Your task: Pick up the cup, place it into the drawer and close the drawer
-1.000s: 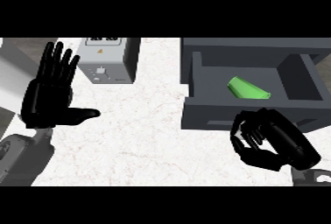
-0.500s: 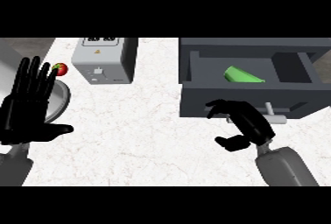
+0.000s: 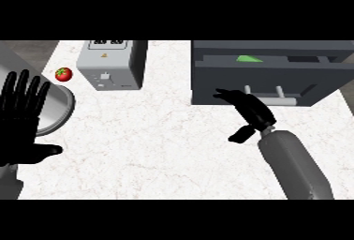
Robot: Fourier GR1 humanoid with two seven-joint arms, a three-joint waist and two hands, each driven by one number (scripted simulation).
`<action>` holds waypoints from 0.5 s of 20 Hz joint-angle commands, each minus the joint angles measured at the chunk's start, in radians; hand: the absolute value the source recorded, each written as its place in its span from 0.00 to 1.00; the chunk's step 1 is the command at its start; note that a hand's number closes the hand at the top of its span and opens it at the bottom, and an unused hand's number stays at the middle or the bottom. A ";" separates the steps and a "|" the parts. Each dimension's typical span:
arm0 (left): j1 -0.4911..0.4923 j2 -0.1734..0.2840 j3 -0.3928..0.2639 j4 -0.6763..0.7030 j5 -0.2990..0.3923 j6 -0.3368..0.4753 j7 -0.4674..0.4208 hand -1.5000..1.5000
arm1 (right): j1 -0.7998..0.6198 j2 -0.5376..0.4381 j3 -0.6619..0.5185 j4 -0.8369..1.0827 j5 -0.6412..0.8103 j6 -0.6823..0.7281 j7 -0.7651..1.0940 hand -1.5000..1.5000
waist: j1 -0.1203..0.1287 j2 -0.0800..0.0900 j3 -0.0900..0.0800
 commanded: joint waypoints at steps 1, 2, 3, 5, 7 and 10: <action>0.048 -0.023 0.025 0.015 -0.014 -0.064 -0.028 0.00 | -0.140 -0.025 -0.084 0.216 -0.025 0.011 -0.084 0.00 | 0.005 0.005 0.002; 0.021 -0.019 0.035 0.013 -0.018 -0.039 -0.003 0.00 | -0.152 -0.021 -0.104 0.291 -0.030 -0.029 -0.139 0.00 | 0.006 0.006 0.002; 0.029 -0.017 0.054 0.048 -0.002 -0.088 -0.018 0.00 | -0.202 -0.016 -0.107 0.326 -0.026 -0.002 -0.115 0.00 | 0.008 0.007 0.002; 0.025 0.006 0.066 0.083 0.007 -0.160 -0.030 0.00 | -0.264 -0.025 -0.147 0.421 -0.043 -0.024 -0.160 0.00 | 0.019 0.012 0.003; -0.004 -0.027 0.063 0.113 -0.021 -0.139 -0.033 0.00 | -0.308 -0.048 -0.161 0.504 -0.032 -0.026 -0.189 0.00 | 0.013 0.012 0.002; -0.012 -0.027 0.059 0.106 -0.010 -0.152 -0.010 0.00 | -0.400 -0.080 -0.187 0.582 -0.042 0.019 -0.210 0.00 | 0.033 0.020 0.003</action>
